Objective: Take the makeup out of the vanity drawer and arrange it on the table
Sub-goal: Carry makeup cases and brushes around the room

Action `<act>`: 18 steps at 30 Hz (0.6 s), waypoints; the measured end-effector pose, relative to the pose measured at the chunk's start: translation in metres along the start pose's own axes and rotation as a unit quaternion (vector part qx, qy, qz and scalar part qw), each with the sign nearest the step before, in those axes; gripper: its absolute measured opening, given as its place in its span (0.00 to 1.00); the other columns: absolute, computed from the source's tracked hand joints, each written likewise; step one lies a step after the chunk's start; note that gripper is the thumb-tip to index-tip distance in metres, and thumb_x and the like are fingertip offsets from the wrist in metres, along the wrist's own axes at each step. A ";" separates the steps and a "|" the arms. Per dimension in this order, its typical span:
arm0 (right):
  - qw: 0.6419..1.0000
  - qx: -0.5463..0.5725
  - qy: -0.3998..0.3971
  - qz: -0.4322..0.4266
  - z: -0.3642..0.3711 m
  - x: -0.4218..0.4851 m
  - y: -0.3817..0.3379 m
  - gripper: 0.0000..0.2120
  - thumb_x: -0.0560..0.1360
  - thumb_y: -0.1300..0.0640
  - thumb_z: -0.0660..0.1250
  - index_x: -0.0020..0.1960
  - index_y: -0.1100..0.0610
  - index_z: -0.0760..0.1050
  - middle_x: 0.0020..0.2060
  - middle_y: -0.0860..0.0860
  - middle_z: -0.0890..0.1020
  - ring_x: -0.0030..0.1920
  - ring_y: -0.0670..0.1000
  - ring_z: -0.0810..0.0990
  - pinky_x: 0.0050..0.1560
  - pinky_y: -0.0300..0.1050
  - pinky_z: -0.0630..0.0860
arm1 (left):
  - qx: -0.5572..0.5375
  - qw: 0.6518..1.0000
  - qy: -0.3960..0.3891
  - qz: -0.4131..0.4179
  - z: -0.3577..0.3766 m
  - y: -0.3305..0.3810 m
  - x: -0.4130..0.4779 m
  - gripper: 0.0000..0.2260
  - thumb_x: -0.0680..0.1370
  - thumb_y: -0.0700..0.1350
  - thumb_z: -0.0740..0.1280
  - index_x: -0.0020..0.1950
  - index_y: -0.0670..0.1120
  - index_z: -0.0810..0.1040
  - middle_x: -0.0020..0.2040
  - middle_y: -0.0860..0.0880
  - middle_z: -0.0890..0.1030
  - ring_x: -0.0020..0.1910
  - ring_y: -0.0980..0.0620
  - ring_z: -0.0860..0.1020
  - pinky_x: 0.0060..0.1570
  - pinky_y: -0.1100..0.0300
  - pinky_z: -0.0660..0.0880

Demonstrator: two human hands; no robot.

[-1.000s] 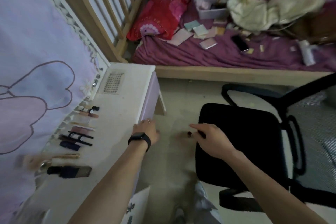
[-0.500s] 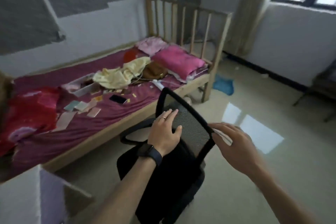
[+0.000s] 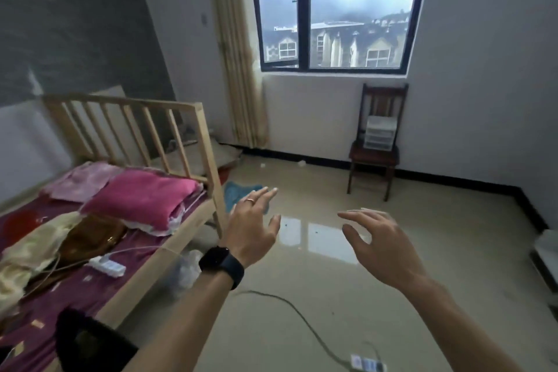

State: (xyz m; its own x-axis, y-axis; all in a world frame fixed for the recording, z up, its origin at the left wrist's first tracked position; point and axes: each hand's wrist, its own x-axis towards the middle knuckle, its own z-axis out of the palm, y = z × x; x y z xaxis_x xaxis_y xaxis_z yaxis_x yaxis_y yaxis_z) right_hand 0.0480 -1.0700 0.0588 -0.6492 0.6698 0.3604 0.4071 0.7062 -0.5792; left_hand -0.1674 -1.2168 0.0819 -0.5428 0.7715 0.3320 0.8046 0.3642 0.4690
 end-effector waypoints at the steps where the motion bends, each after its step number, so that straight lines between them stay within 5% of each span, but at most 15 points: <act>1: 1.000 -0.005 0.008 0.005 -0.004 0.017 0.012 0.13 0.80 0.49 0.66 0.63 0.42 0.80 0.57 0.34 0.79 0.68 0.43 0.70 0.62 0.38 0.66 | -0.001 1.000 0.005 0.002 0.007 0.005 0.019 0.25 0.79 0.51 0.67 0.76 0.55 0.67 0.74 0.53 0.70 0.73 0.51 0.66 0.72 0.49 0.65; 10: 0.996 -0.031 0.069 0.051 -0.042 0.177 0.105 0.12 0.80 0.48 0.65 0.62 0.41 0.80 0.57 0.36 0.81 0.64 0.42 0.70 0.59 0.31 0.62 | -0.048 0.998 0.027 0.019 0.078 0.054 0.201 0.24 0.79 0.48 0.67 0.75 0.54 0.69 0.72 0.52 0.72 0.73 0.52 0.66 0.73 0.50 0.63; 18: 0.991 -0.057 0.098 0.069 -0.046 0.318 0.177 0.13 0.80 0.50 0.66 0.63 0.44 0.81 0.58 0.40 0.82 0.66 0.45 0.71 0.68 0.41 0.67 | -0.069 0.994 -0.004 0.086 0.155 0.064 0.374 0.25 0.79 0.49 0.67 0.76 0.53 0.68 0.73 0.54 0.71 0.74 0.55 0.64 0.75 0.55 0.60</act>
State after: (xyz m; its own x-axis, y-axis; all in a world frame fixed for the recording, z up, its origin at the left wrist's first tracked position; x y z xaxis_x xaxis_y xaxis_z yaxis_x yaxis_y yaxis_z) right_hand -0.0571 -0.7215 0.1046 -0.4493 0.7857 0.4252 0.5609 0.6186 -0.5502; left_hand -0.2818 -0.8235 0.1090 -0.3980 0.8204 0.4106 0.8443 0.1525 0.5137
